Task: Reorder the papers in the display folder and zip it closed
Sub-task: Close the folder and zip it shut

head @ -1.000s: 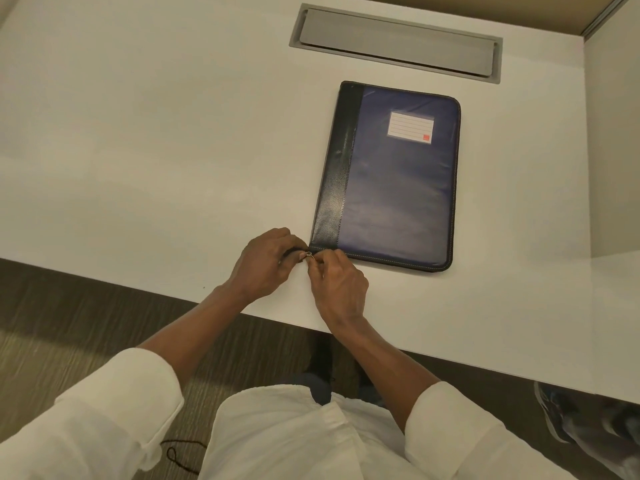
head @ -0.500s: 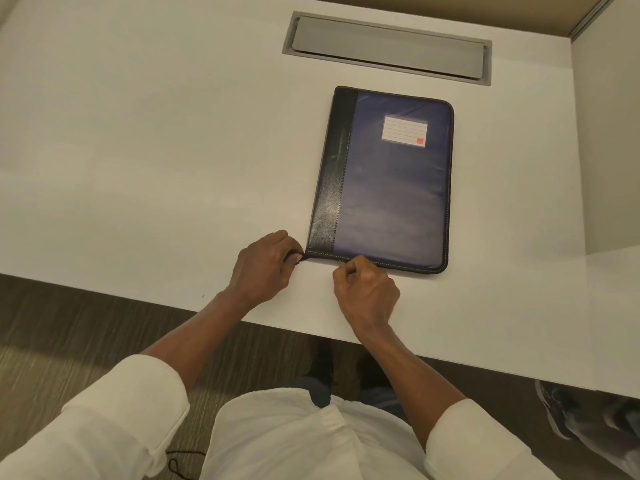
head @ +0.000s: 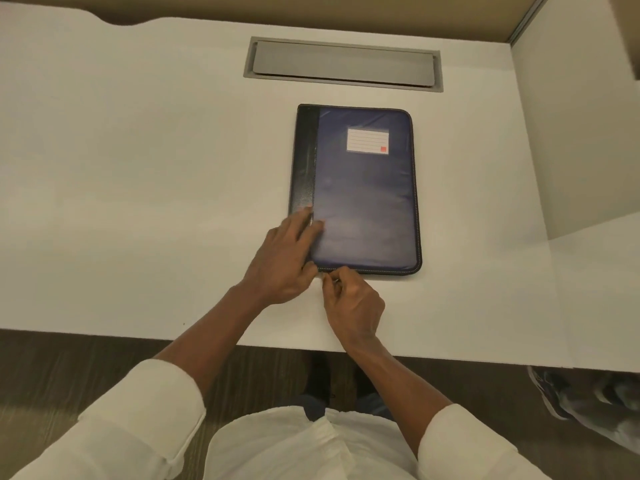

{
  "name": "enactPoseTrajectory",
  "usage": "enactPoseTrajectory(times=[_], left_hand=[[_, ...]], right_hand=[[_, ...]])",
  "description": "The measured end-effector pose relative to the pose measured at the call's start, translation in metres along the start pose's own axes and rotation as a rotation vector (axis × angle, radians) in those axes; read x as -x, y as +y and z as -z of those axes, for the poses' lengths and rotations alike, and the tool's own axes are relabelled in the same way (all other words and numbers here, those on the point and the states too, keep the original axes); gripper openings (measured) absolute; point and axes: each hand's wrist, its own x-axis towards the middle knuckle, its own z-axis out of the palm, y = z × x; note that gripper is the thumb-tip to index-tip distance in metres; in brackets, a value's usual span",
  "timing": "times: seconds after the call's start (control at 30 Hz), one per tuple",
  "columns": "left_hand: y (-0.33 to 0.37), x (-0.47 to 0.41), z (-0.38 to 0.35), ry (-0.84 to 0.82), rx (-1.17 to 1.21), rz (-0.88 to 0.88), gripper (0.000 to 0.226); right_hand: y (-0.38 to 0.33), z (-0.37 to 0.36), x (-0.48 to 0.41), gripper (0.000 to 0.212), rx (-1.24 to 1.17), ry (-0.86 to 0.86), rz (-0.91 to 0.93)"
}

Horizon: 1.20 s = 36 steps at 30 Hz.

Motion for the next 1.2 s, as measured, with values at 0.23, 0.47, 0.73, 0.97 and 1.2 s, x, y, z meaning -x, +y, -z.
enactPoseTrajectory(times=[0.23,0.47,0.73,0.97,1.2], left_hand=[[-0.017,-0.012,-0.024,-0.080,-0.180,-0.213,0.072],[-0.018,-0.014,-0.026,-0.088,-0.141,-0.226,0.073],[-0.019,-0.013,-0.029,-0.082,-0.151,-0.234,0.074],[-0.020,-0.015,-0.032,-0.081,-0.187,-0.232,0.082],[-0.019,-0.015,-0.032,-0.077,-0.176,-0.231,0.083]], right_hand=[[0.007,-0.002,-0.004,0.025,0.115,0.068,0.085],[0.029,0.010,-0.009,0.024,0.137,0.120,0.003],[0.027,0.002,-0.008,0.024,0.058,0.128,0.113],[0.037,0.014,-0.014,0.025,0.155,0.144,0.045],[0.037,0.017,-0.015,0.026,0.148,0.150,0.072]])
